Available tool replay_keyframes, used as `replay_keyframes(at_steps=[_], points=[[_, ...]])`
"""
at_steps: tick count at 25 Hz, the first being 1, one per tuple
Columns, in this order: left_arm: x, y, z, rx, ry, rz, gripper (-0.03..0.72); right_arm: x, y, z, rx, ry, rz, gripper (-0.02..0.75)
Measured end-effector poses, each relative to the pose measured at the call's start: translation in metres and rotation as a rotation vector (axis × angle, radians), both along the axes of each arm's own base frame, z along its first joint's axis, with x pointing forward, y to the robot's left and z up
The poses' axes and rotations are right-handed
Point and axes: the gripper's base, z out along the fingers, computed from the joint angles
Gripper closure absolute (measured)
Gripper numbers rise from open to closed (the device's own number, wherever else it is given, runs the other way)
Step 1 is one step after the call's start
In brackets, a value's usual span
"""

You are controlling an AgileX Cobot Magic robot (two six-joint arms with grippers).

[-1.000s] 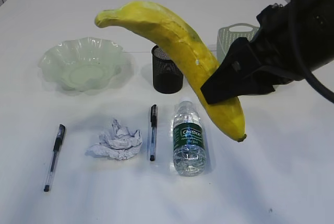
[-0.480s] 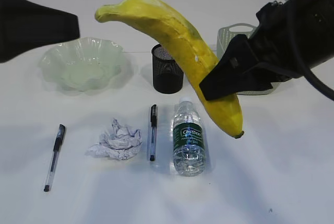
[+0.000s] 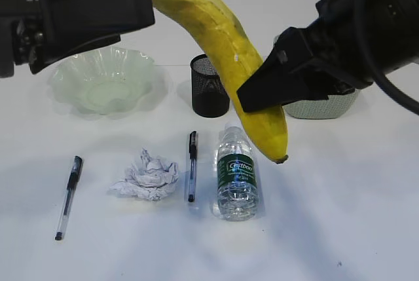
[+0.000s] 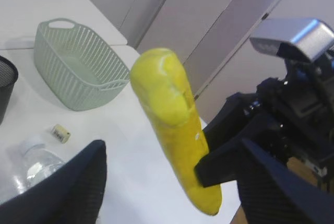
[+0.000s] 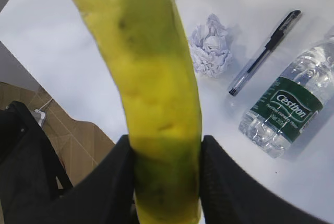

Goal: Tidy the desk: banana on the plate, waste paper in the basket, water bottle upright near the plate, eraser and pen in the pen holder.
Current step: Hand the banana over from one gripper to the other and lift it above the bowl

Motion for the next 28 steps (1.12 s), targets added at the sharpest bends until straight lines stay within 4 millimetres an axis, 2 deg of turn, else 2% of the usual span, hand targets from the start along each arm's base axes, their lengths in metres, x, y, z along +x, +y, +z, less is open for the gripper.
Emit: replay_keyframes(at_steps=[11, 20, 28], points=[[0.013, -0.015, -0.013, -0.006, 0.012, -0.076, 0.141, -0.002, 0.005, 0.004, 0.080, 0.029, 0.007, 0.467], [0.009, -0.018, -0.009, 0.037, -0.099, -0.150, 0.141, -0.002, 0.013, -0.001, 0.128, 0.090, 0.067, 0.467], [0.014, -0.017, -0.001, 0.062, -0.150, -0.114, 0.141, -0.004, 0.015, 0.000, 0.148, 0.098, 0.095, 0.467]])
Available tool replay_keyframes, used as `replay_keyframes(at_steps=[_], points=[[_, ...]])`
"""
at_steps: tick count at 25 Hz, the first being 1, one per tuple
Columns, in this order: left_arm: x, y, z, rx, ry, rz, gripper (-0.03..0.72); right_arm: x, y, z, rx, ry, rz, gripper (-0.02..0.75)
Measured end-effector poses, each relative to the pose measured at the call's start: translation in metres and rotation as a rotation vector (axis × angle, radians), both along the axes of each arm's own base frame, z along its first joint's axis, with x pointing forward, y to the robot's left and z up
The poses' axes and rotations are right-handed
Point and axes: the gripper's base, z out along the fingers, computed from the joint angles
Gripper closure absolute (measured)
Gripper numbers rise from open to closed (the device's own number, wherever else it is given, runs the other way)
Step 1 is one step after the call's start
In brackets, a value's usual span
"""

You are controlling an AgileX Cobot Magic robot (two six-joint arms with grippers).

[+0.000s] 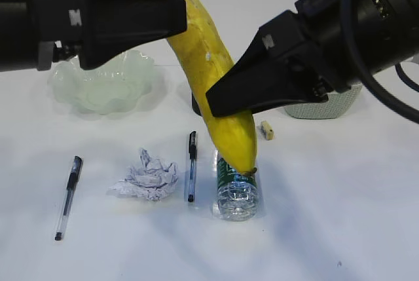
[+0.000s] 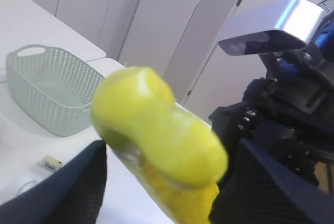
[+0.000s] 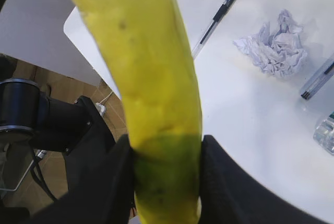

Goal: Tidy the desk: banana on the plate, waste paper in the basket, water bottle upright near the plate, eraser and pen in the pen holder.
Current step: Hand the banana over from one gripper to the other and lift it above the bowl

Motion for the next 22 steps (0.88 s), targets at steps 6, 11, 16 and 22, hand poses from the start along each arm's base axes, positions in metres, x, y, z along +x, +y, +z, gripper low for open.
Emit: replay_keyframes(at_steps=[6, 11, 16, 22], points=[[0.0027, 0.0005, -0.0006, 0.013, -0.004, 0.020, 0.142, -0.0039, 0.0012, 0.0002, 0.004, 0.003, 0.051, 0.467], [0.0032, 0.0002, -0.0012, 0.016, -0.006, 0.020, 0.146, -0.0061, 0.0034, 0.0027, 0.038, 0.001, 0.082, 0.467], [0.0032, 0.0002, -0.0012, 0.022, -0.016, 0.018, 0.189, -0.0070, 0.0036, 0.0029, 0.040, -0.005, 0.099, 0.467], [0.0028, -0.0001, -0.0010, 0.019, -0.017, 0.012, 0.345, -0.0067, 0.0038, 0.0023, 0.038, -0.009, 0.107, 0.467]])
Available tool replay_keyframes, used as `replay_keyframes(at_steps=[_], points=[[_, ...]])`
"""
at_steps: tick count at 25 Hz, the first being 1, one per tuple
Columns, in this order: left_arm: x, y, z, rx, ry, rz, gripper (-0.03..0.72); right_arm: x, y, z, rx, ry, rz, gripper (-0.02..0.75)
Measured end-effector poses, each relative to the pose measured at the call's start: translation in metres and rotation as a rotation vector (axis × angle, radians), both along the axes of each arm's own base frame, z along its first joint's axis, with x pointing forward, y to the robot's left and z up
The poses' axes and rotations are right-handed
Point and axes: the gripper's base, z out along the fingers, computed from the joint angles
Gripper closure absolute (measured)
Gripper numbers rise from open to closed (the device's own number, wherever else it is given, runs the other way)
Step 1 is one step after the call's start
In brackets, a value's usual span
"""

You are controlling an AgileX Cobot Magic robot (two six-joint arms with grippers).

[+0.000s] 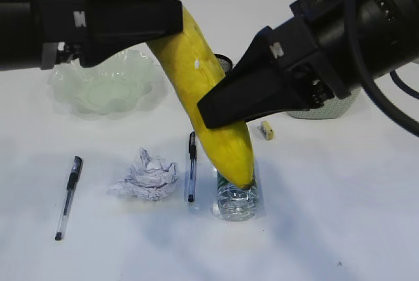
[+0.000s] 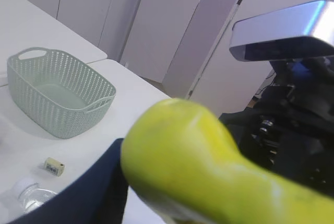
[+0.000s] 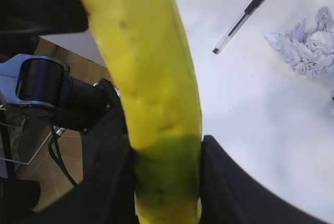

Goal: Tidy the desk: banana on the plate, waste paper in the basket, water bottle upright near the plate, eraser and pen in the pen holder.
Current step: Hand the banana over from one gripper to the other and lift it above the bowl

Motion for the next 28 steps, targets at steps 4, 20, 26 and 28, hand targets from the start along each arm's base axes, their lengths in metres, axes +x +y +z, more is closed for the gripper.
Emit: replay_keyframes(at_steps=[4, 20, 26, 28], points=[[0.000, 0.000, 0.000, -0.004, 0.002, -0.001, 0.398, 0.000, 0.000, 0.000, 0.000, -0.002, 0.001, 0.467], [0.004, 0.003, -0.001, 0.028, -0.018, 0.054, 0.420, 0.003, 0.000, -0.001, 0.001, -0.012, -0.013, 0.356], [0.008, 0.007, -0.003, 0.075, -0.044, 0.108, 0.421, 0.004, 0.001, -0.001, 0.004, -0.020, -0.022, 0.341], [0.011, 0.009, -0.005, 0.096, -0.048, 0.141, 0.422, 0.004, 0.001, 0.000, 0.006, -0.019, -0.023, 0.341]])
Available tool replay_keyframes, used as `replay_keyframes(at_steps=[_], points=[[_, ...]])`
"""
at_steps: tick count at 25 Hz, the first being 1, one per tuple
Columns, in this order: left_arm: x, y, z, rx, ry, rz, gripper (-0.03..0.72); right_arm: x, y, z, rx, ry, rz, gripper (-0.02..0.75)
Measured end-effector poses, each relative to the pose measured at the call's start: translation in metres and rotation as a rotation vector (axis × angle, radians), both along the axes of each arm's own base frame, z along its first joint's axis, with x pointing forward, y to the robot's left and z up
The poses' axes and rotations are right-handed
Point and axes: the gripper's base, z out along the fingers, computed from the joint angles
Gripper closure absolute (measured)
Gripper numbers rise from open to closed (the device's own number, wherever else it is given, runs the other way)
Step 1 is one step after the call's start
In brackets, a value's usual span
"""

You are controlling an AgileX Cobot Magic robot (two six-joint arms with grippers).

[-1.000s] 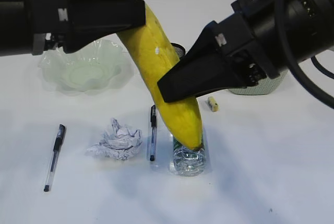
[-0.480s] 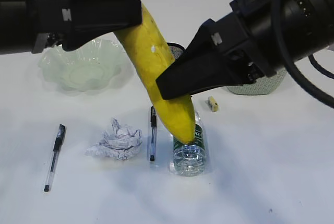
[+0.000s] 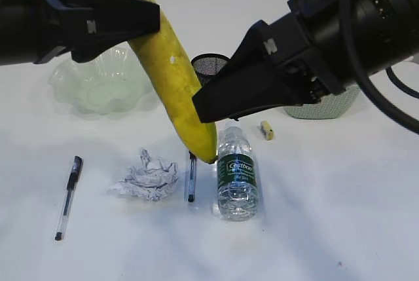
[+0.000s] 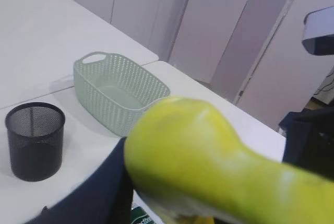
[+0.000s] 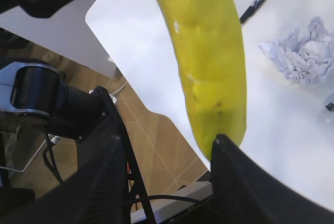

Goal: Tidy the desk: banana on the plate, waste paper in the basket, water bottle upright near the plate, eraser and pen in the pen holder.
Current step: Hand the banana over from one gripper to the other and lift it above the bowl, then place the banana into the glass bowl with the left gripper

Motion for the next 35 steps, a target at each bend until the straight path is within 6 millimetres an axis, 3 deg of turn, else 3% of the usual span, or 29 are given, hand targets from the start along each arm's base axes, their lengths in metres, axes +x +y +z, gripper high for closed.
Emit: replay_keyframes(at_steps=[8, 18, 22, 29, 35], points=[[0.013, 0.018, -0.002, 0.026, -0.001, 0.120, 0.422, 0.000, 0.000, 0.000, -0.002, -0.001, 0.000, 0.340], [0.043, 0.083, -0.003, 0.032, 0.004, 0.398, 0.423, 0.000, -0.001, -0.001, -0.022, -0.010, 0.003, 0.340], [0.057, 0.106, -0.012, 0.023, 0.038, 0.454, 0.423, 0.000, -0.001, -0.002, -0.023, -0.011, 0.003, 0.339], [0.105, 0.113, -0.017, 0.006, 0.068, 0.434, 0.425, 0.000, -0.001, -0.002, -0.024, -0.008, 0.009, 0.339], [0.161, 0.110, -0.027, 0.004, 0.086, 0.413, 0.425, -0.001, -0.001, -0.002, -0.024, -0.006, 0.011, 0.339]])
